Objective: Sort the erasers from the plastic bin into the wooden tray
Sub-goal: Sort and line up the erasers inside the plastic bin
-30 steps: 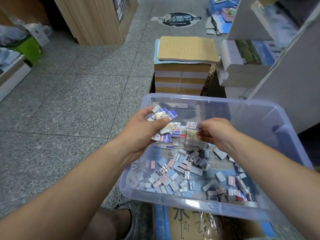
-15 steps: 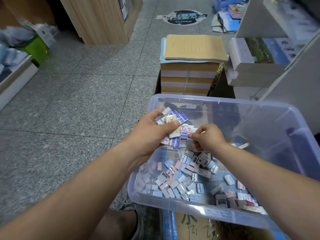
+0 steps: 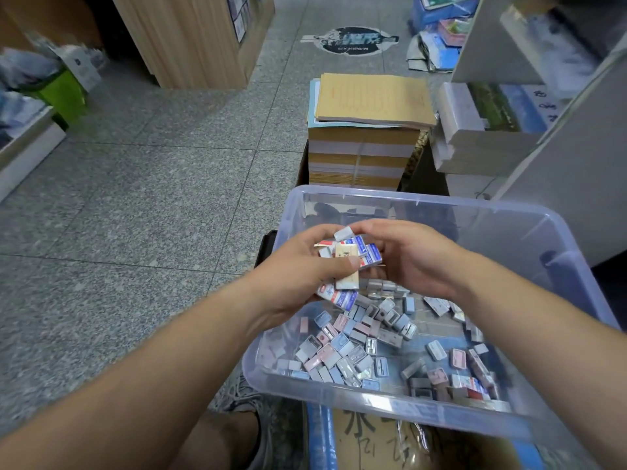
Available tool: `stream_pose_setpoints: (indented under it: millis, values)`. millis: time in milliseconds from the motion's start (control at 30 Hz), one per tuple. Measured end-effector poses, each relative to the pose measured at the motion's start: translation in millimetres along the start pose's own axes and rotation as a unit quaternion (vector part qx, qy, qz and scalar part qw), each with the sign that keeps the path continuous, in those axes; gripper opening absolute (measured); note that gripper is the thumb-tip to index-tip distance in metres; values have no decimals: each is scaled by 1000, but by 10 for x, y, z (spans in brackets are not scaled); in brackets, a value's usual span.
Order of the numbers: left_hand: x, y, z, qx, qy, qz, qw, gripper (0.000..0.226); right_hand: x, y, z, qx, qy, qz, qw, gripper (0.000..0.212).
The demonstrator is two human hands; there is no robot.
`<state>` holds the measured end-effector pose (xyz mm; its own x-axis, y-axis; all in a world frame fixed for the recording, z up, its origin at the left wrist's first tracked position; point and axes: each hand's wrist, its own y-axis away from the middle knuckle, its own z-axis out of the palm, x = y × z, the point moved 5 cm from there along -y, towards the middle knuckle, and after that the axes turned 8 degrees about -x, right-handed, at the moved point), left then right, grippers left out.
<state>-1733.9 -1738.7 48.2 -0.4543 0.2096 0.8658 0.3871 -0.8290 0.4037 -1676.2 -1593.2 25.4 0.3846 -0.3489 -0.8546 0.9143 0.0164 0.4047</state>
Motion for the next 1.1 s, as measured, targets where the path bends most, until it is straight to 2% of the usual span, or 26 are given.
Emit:
stream_pose_setpoints:
  millis: [100,200,300,367,433,533,633,833,967,1100]
  values:
    - [-21,-6,51,-5,-4,-3,1000,41,10,54,-27,4,-24,-3,1000,32]
    - [-49,-16,67,10,-10,-17,1000,45,10,97,-135,51,3,-5,999,17]
    - [-62,-32,23,31,-32,-28,999,32,78,97,-387,164,31,1,986,7]
    - [-61,-38,-20,47,-32,-31,998,25,181,92,-619,268,77,37,960,10]
    - [-59,-43,-53,63,-33,-30,997,22,299,64,-780,320,109,87,937,16]
    - [-52,-48,-73,74,-31,-28,996,23,453,-34,-864,329,107,125,930,20]
    - [-57,-63,-82,75,-37,-26,996,25,508,-139,-867,330,129,137,925,15]
    - [-66,-78,-107,72,-41,-24,996,25,602,-322,-837,317,220,121,915,23]
    - [-49,-63,-109,71,-41,-25,996,23,571,-337,-830,298,344,119,882,29]
    - [-38,-55,-117,74,-55,-23,995,20,469,-284,-800,294,407,138,854,35]
